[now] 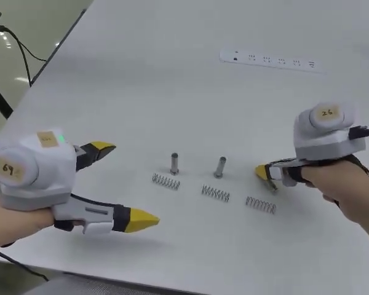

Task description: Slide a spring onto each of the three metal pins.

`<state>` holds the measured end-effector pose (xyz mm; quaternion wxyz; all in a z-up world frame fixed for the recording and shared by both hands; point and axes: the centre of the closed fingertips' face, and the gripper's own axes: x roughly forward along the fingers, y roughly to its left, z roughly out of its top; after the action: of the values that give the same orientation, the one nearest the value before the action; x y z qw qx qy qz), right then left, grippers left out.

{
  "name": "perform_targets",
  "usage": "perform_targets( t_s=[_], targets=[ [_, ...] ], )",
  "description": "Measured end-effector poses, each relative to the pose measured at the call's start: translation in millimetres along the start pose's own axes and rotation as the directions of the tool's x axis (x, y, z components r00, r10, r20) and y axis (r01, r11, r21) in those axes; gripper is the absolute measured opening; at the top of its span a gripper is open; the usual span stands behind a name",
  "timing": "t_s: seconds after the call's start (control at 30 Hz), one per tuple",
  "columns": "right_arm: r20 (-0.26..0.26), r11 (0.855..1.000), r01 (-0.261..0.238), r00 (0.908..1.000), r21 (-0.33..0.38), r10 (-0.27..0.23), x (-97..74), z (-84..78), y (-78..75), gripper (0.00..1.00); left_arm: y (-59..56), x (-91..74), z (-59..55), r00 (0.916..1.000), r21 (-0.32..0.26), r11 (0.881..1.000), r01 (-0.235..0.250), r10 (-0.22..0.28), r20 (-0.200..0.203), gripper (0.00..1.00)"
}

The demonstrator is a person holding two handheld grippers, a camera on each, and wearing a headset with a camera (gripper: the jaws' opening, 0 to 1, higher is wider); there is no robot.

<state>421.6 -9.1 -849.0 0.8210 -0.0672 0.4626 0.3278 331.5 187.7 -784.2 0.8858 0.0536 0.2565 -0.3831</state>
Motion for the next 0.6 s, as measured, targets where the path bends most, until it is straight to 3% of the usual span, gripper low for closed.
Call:
perform_targets(
  t_s=[0.23,0.6],
  targets=[
    [0.078,1.0,-0.026,0.9966,-0.011,0.027,-7.7,9.4,3.3,0.05,-0.8,0.3,-0.8,1.0,-0.002,1.0,-0.002,0.002,0.002,0.97],
    [0.133,1.0,-0.03,0.9907,0.002,0.029,-19.0,17.4,0.1,0.05,-1.8,0.0,2.0,0.9999,-0.001,1.0,-0.004,0.004,0.011,0.97]
  ],
)
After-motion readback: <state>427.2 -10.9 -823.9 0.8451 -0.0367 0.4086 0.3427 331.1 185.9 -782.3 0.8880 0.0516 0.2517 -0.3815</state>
